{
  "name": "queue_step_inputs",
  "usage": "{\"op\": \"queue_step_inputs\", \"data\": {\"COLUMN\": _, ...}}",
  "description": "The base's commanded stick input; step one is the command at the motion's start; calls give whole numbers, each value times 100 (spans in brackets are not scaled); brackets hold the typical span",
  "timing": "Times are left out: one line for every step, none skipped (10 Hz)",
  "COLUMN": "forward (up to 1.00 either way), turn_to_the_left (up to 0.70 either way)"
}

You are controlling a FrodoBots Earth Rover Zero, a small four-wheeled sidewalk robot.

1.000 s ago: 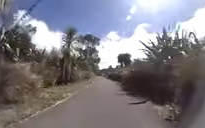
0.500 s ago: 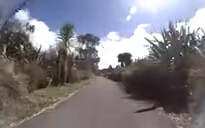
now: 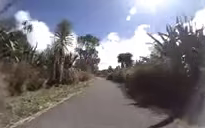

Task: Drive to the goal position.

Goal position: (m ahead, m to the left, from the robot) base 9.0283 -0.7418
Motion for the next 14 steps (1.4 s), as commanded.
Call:
{"op": "queue_step_inputs", "data": {"forward": 100, "turn_to_the_left": 0}}
{"op": "queue_step_inputs", "data": {"forward": 100, "turn_to_the_left": 0}}
{"op": "queue_step_inputs", "data": {"forward": 100, "turn_to_the_left": 0}}
{"op": "queue_step_inputs", "data": {"forward": 100, "turn_to_the_left": 0}}
{"op": "queue_step_inputs", "data": {"forward": 100, "turn_to_the_left": 0}}
{"op": "queue_step_inputs", "data": {"forward": 100, "turn_to_the_left": 0}}
{"op": "queue_step_inputs", "data": {"forward": 100, "turn_to_the_left": 0}}
{"op": "queue_step_inputs", "data": {"forward": 100, "turn_to_the_left": 0}}
{"op": "queue_step_inputs", "data": {"forward": 100, "turn_to_the_left": 0}}
{"op": "queue_step_inputs", "data": {"forward": 100, "turn_to_the_left": 0}}
{"op": "queue_step_inputs", "data": {"forward": 100, "turn_to_the_left": 0}}
{"op": "queue_step_inputs", "data": {"forward": 100, "turn_to_the_left": 0}}
{"op": "queue_step_inputs", "data": {"forward": 100, "turn_to_the_left": 0}}
{"op": "queue_step_inputs", "data": {"forward": 100, "turn_to_the_left": 0}}
